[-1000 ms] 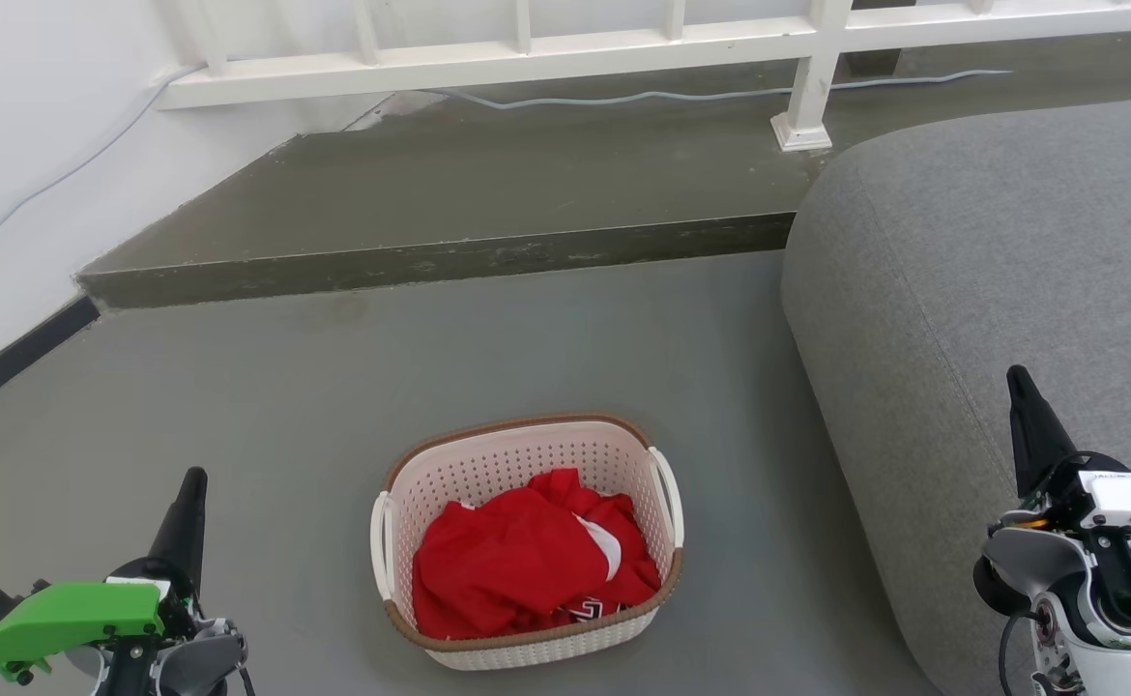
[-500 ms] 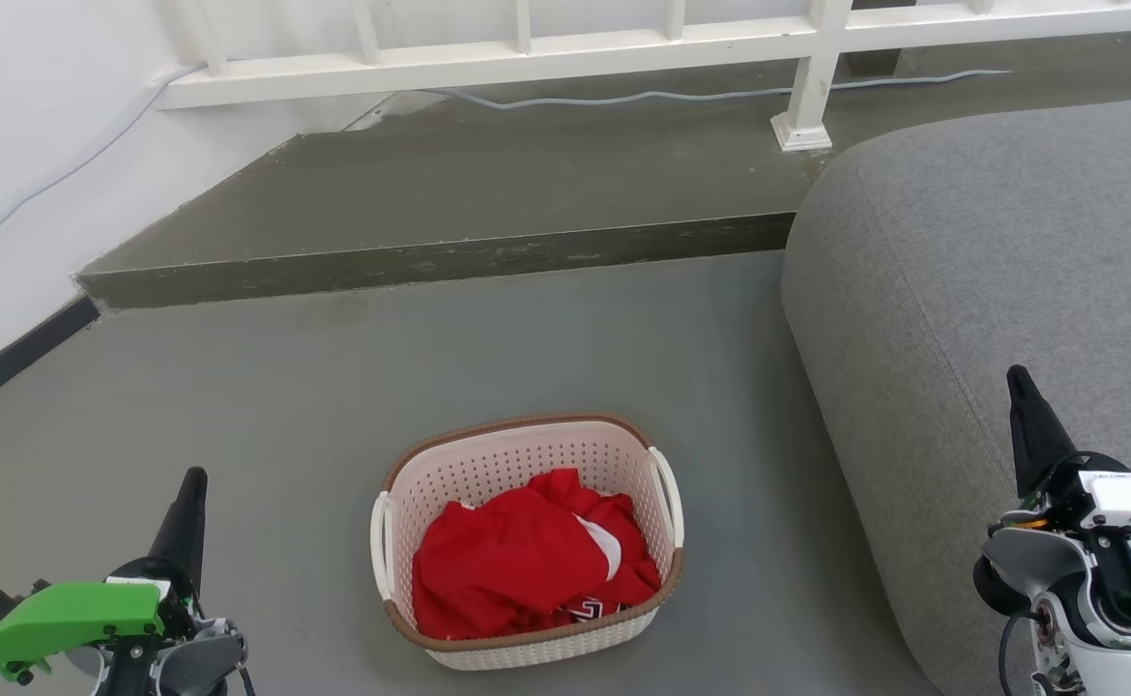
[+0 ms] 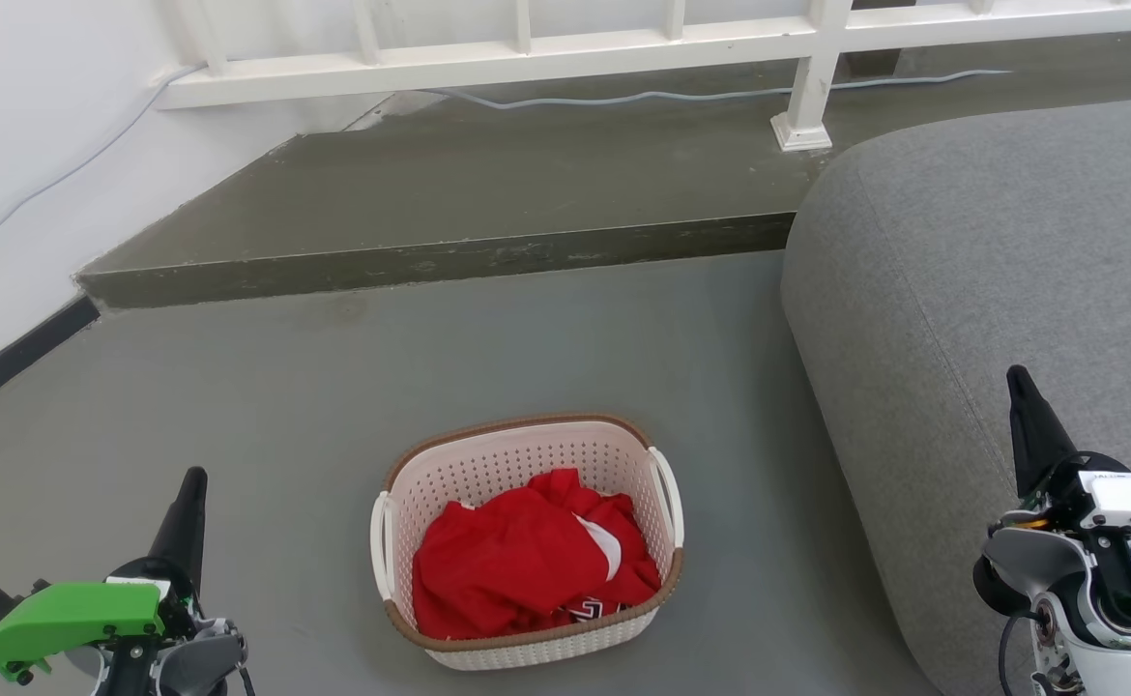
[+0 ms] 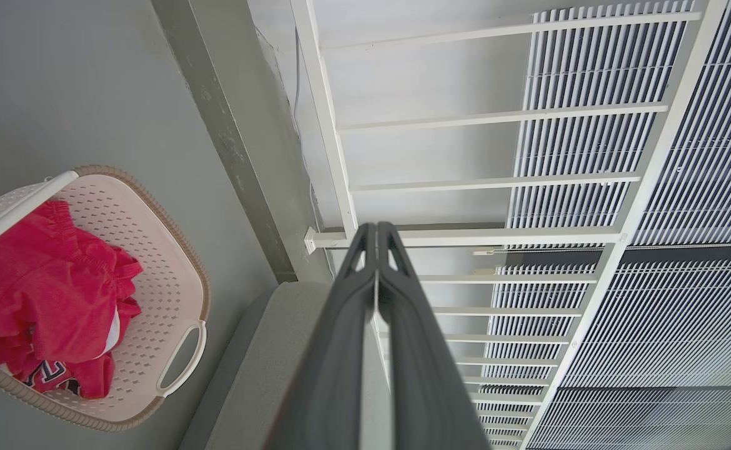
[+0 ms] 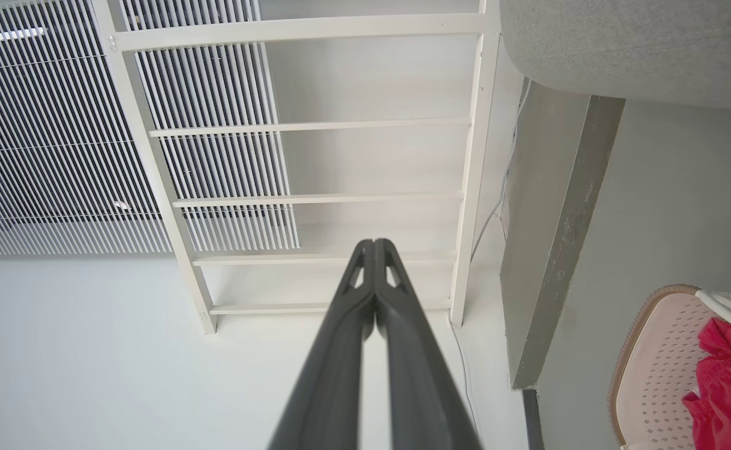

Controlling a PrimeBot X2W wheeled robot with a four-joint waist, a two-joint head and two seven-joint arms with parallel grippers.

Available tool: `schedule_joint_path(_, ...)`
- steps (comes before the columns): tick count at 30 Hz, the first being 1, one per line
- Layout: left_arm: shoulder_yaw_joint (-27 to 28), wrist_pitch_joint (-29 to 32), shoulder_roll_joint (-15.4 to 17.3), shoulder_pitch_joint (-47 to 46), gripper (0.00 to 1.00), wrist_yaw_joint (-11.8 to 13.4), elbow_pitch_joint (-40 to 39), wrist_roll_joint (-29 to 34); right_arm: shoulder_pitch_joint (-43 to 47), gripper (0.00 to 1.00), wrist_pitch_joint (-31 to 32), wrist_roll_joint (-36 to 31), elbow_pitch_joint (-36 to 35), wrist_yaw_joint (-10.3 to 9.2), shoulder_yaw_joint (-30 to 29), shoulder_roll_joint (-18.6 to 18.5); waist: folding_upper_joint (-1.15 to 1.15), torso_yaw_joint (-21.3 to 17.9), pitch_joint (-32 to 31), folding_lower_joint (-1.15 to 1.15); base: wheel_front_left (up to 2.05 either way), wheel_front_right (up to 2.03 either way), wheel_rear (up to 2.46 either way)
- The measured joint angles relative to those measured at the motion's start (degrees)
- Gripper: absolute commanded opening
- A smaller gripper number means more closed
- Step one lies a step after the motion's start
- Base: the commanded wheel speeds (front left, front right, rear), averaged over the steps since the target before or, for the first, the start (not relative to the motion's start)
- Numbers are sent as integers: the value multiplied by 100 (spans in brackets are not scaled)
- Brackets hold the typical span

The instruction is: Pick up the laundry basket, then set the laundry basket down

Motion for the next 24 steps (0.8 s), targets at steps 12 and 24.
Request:
schedule_joint_path(12,0,0,0,0,0,0,-1,0,1,0,0,0,-1,0,-3,7,0,0,0,0,0,0,0)
schedule_joint_path(24,0,0,0,0,0,0,-1,0,1,0,0,0,-1,0,-7,10,0,0,0,0,0,0,0)
